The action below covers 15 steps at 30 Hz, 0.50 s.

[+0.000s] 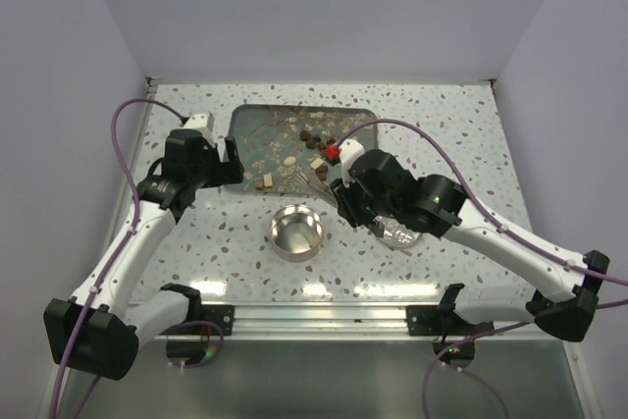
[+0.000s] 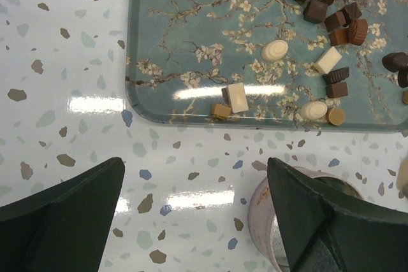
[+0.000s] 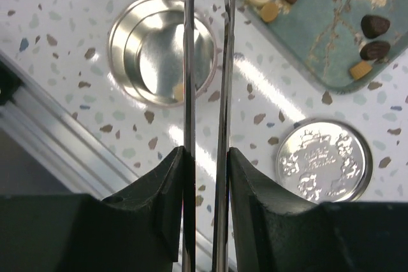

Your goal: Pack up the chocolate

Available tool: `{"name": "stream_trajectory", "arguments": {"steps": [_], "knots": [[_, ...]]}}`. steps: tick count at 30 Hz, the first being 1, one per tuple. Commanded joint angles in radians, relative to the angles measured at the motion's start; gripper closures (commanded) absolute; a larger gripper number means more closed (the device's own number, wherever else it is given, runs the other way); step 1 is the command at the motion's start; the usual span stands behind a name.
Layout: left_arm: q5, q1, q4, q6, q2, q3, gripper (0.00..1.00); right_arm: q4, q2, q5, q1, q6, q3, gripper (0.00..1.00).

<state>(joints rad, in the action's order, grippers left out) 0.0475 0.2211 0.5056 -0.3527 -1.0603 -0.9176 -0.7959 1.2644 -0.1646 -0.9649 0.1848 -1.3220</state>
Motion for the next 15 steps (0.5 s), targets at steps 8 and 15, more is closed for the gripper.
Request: {"name": "stream_trajectory", "arguments": {"steps": [8,15], "knots": [[-0.015,0.000,-0.081,-0.005,-0.007,0.028,0.00,-0.195,-0.206,-0.013,-0.156,0.206,0.127,0.69],[-0.018,0.000,-0.076,-0.003,-0.012,0.029,0.00,-0.143,-0.162,-0.018,-0.205,0.220,0.130,0.64]]}}
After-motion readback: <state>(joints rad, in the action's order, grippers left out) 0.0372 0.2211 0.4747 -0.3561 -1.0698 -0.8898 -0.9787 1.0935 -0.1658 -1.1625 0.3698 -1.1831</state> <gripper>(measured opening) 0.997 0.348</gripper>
